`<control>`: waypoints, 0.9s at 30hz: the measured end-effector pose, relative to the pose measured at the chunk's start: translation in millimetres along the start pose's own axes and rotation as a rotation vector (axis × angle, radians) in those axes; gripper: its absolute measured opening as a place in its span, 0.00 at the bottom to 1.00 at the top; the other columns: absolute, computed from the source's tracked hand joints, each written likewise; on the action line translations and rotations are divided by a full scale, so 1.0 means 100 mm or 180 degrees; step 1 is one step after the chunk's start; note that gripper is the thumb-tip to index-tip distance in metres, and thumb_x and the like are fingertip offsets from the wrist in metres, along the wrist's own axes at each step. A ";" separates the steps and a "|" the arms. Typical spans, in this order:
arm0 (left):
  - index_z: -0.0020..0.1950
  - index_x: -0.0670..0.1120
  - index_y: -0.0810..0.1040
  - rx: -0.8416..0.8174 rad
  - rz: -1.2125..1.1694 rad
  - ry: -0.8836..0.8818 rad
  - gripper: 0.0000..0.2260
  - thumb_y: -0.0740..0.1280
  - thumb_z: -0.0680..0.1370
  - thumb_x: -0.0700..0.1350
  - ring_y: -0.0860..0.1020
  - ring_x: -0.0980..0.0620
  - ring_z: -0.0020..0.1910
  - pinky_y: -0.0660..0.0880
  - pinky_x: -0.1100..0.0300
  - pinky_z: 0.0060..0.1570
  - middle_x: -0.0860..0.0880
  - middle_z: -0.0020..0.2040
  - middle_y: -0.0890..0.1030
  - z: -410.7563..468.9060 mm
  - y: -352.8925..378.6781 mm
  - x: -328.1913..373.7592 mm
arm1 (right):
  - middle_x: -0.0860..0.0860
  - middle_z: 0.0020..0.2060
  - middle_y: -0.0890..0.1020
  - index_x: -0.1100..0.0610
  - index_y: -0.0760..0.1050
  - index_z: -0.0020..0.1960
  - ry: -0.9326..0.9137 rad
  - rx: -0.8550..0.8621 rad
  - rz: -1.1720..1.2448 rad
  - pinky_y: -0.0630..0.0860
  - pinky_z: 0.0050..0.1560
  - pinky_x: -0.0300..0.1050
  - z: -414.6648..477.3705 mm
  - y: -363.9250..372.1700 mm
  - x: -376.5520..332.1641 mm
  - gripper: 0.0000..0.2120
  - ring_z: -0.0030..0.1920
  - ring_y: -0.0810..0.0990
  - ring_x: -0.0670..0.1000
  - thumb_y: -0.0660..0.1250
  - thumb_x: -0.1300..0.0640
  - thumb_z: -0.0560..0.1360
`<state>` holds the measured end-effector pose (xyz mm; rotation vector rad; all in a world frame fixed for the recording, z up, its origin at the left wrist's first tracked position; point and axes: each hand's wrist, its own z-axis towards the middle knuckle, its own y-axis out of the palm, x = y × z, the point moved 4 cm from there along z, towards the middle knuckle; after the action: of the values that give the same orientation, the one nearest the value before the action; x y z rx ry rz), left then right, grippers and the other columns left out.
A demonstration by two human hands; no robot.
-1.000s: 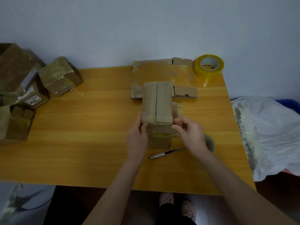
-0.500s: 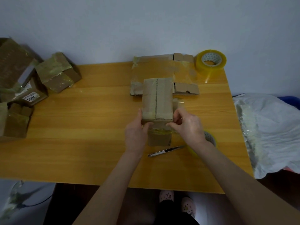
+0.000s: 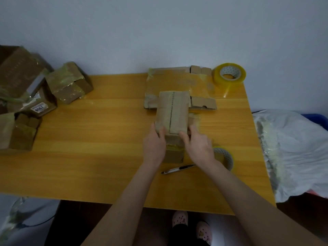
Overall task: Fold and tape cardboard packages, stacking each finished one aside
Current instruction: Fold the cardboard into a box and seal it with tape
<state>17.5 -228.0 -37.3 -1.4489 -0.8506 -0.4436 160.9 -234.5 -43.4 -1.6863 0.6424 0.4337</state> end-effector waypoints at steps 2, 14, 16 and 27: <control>0.61 0.41 0.73 0.0064 0.0172 0.0085 0.16 0.52 0.84 0.48 0.74 0.52 0.42 0.67 0.68 0.35 0.50 0.45 0.76 0.01 -0.08 -0.01 | 0.56 0.45 0.80 0.56 0.68 0.61 -0.0005 -0.0039 0.0207 0.73 0.38 0.49 -0.03 -0.05 0.00 0.16 0.43 0.79 0.59 0.53 0.45 0.82; 0.78 0.46 0.45 -0.0932 0.1985 -0.0069 0.53 0.72 0.66 0.65 0.60 0.38 0.70 0.66 0.43 0.65 0.39 0.73 0.57 0.27 -0.53 0.04 | 0.49 0.69 0.73 0.51 0.71 0.70 -0.0592 -0.1296 0.0566 0.71 0.61 0.44 -0.31 0.08 -0.29 0.17 0.67 0.71 0.52 0.56 0.56 0.82; 0.78 0.46 0.47 -0.0896 0.1981 0.0203 0.51 0.74 0.67 0.61 0.60 0.38 0.70 0.66 0.45 0.66 0.39 0.73 0.58 0.29 -0.66 0.07 | 0.48 0.63 0.77 0.52 0.72 0.67 -0.0378 -0.0785 0.0655 0.73 0.57 0.43 -0.28 -0.12 -0.21 0.15 0.61 0.75 0.49 0.59 0.54 0.81; 0.78 0.55 0.44 -0.1544 0.2681 0.1968 0.53 0.77 0.65 0.54 0.52 0.43 0.74 0.61 0.47 0.71 0.44 0.76 0.50 0.51 -1.27 0.05 | 0.52 0.74 0.63 0.53 0.56 0.77 0.0481 -0.0261 0.2245 0.68 0.68 0.53 -0.03 -0.31 -0.51 0.35 0.71 0.65 0.55 0.67 0.44 0.76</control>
<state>-83.7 -192.2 47.7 -1.8072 0.4052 -0.4161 140.3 -224.5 11.5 -1.5411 1.3541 0.8397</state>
